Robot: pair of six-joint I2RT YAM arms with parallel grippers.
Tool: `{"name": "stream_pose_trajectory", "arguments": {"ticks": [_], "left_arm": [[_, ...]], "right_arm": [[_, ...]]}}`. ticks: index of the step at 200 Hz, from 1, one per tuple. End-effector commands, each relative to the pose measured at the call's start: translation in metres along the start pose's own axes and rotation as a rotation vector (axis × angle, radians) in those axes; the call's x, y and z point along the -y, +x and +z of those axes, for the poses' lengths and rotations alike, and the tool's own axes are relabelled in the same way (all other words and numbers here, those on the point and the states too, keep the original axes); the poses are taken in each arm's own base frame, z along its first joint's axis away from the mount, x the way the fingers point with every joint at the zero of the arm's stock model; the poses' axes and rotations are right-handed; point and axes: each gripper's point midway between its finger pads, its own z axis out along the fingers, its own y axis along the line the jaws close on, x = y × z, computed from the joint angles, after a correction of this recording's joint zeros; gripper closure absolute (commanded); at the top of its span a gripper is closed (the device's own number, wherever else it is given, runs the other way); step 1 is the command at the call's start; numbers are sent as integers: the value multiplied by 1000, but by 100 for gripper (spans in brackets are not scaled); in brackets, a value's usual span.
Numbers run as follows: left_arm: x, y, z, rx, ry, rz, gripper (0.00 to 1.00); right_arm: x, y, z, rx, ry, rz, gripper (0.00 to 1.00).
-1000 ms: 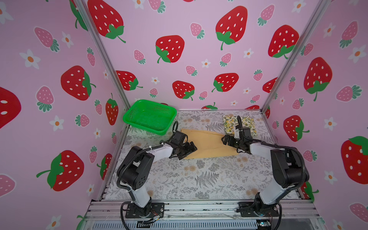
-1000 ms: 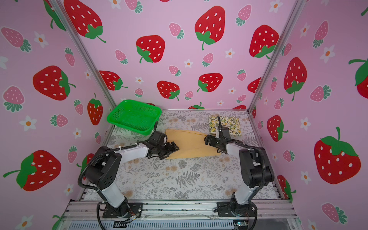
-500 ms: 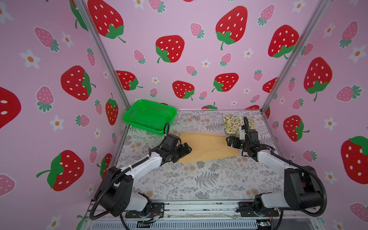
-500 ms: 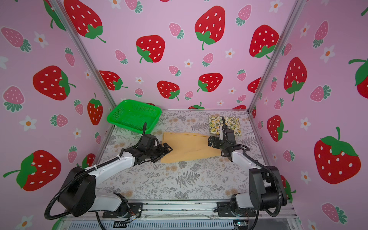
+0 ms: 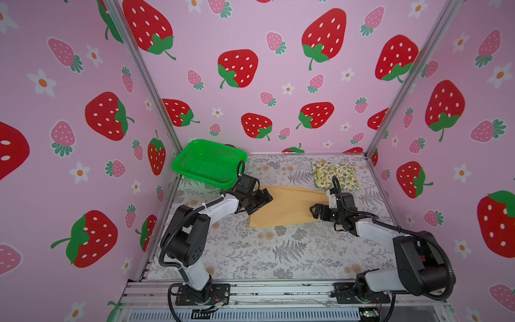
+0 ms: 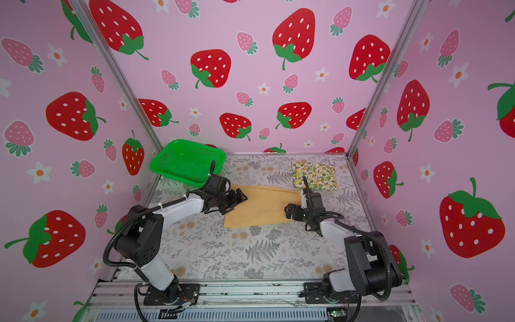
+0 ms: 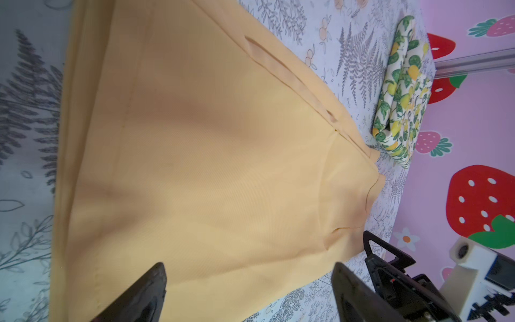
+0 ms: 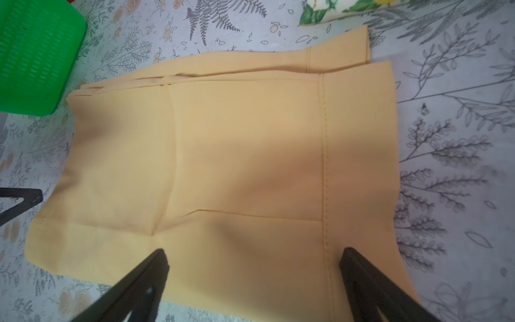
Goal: Fold and stack skirts
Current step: Move the skirt to the center of the table.
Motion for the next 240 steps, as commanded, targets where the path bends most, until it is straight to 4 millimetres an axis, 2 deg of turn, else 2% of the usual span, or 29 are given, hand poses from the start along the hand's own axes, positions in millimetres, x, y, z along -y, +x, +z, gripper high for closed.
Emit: {"name": "stream_pose_trajectory", "arguments": {"ticks": [1, 31, 57, 80, 119, 165, 202, 223, 240], "left_arm": [[19, -11, 6, 1, 57, -1, 7], [21, -12, 12, 1, 63, -10, 7], [20, -13, 18, -5, 60, -10, 7], [9, -10, 28, -17, 28, -17, 7], [-18, 4, 39, -45, -29, -42, 8], [-45, 18, 29, -33, -91, -58, 7], [-55, 26, 19, -34, -112, -55, 7], [-53, 24, 8, -12, -120, -38, 7], [-41, 19, -4, 8, -98, -11, 7]], "right_arm": [[6, 13, 13, -31, 4, 23, 0], [12, 25, 24, -58, 5, 45, 0], [14, 33, 26, -69, 4, 59, 0], [14, 40, 20, -70, 6, 62, 0], [13, 62, 5, -82, -2, 69, 0], [4, 83, -5, -101, -25, 72, 0], [-12, 94, -10, -112, -49, 64, 0], [-22, 90, -15, -96, -60, 51, 0], [-27, 73, -20, -55, -50, 26, 0]]}}
